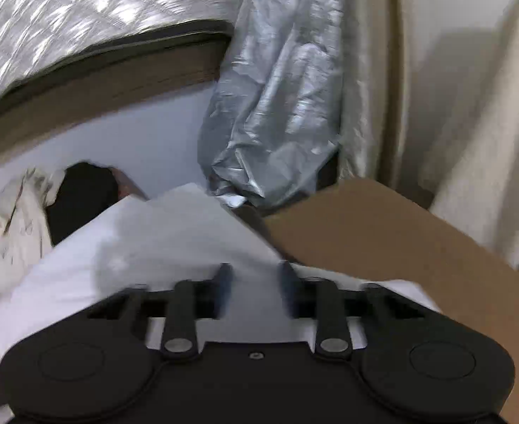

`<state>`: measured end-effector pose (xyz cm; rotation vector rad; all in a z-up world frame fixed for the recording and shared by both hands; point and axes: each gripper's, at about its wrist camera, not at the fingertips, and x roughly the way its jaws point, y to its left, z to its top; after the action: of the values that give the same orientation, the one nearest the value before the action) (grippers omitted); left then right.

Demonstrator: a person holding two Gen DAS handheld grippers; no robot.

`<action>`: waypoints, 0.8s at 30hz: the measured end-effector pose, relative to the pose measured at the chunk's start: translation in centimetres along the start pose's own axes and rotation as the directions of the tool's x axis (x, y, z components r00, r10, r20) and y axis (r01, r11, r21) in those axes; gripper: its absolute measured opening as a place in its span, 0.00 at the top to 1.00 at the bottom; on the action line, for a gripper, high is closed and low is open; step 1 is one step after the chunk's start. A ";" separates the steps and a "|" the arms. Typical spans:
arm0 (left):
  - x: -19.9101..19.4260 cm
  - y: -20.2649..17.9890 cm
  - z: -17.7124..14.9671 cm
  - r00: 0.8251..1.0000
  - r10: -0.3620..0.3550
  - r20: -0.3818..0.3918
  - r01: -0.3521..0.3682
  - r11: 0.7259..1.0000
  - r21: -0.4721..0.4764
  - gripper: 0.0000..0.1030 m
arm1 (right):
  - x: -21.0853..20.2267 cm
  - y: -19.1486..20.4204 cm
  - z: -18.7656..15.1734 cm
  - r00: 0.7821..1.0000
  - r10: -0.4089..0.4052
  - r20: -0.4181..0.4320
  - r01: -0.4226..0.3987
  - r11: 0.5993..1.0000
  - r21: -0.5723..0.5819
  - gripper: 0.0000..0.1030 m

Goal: Fold clothes
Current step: 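Open both grippers and release the white shirt on the stack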

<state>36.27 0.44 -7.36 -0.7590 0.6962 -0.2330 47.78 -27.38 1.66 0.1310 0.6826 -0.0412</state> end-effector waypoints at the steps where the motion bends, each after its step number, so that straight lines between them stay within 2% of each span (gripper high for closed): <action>1: -0.3 -0.2 0.0 1.000 0.010 0.004 -0.010 1.000 0.014 0.87 | -1.4 0.4 -0.5 1.000 0.010 0.016 -0.010 1.000 -0.021 0.64; 2: -0.5 -0.7 0.1 1.000 0.019 0.004 -0.020 0.999 0.033 0.84 | -2.7 1.0 -1.0 0.999 0.019 0.041 -0.017 0.998 -0.056 0.57; 3: -0.8 -1.2 0.2 1.000 0.029 0.004 -0.029 0.998 0.053 0.74 | -4.7 1.5 -2.2 0.996 0.046 0.076 -0.039 0.995 -0.095 0.41; 4: -1.4 -1.9 0.1 0.999 0.035 0.008 -0.035 0.996 0.081 0.57 | -6.7 2.1 -3.5 0.991 0.075 0.109 -0.060 0.989 -0.134 0.29; 5: -2.0 -2.6 0.0 0.999 0.040 0.012 -0.042 0.993 0.109 0.49 | -7.6 2.5 -4.4 0.989 0.109 0.097 -0.093 0.983 -0.157 0.27; 6: -2.6 -3.4 0.0 0.999 0.046 0.017 -0.048 0.989 0.137 0.34 | -8.6 2.9 -5.4 0.986 0.143 0.084 -0.126 0.976 -0.180 0.23; 7: -3.1 -4.1 -0.4 0.998 0.069 0.015 -0.070 0.982 0.173 0.24 | -9.1 2.8 -6.7 0.989 0.127 0.073 -0.111 0.976 -0.188 0.23; 8: -3.5 -4.7 -0.8 0.996 0.093 0.013 -0.094 0.973 0.210 0.22 | -9.6 2.8 -7.9 0.992 0.110 0.062 -0.096 0.976 -0.196 0.23; 10: -4.0 -6.0 -2.3 0.980 0.200 0.005 -0.193 0.938 0.288 0.17 | -10.7 2.8 -10.5 0.996 0.077 0.040 -0.066 0.975 -0.212 0.22; 12: -3.8 -6.6 -3.9 0.941 0.337 0.008 -0.319 0.882 0.346 0.15 | -12.5 1.4 -11.9 0.996 0.071 0.056 -0.063 0.989 -0.136 0.20; 14: -4.2 -7.0 -4.7 0.931 0.364 0.034 -0.350 0.862 0.366 0.15 | -14.2 0.0 -12.8 0.997 0.073 0.033 -0.073 0.997 -0.018 0.20; 15: -4.7 -7.2 -4.8 0.931 0.362 0.036 -0.350 0.865 0.360 0.15 | -15.1 -0.6 -13.2 0.997 0.076 0.013 -0.076 0.996 0.041 0.20; 17: -5.6 -7.7 -4.9 0.933 0.357 0.039 -0.348 0.871 0.347 0.15 | -17.2 -1.1 -14.0 0.999 0.040 0.002 -0.040 0.997 0.070 0.20; 19: -7.0 -8.6 -5.2 0.945 0.326 0.031 -0.316 0.882 0.349 0.13 | -19.4 -1.6 -15.4 0.999 0.021 0.045 -0.022 0.999 0.039 0.20; 21: -8.2 -10.1 -5.9 0.949 0.316 0.017 -0.294 0.859 0.419 0.10 | -22.2 -1.8 -16.8 0.996 0.041 0.081 -0.040 0.999 -0.019 0.20; 24: -11.2 -12.2 -7.6 0.938 0.331 0.105 -0.337 0.795 0.505 0.00 | -24.9 -1.4 -17.6 0.993 0.045 0.113 -0.042 0.999 -0.026 0.20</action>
<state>23.42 -7.66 2.79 -0.1099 0.7026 -0.0820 17.35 -26.52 3.65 0.1203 0.5663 0.0013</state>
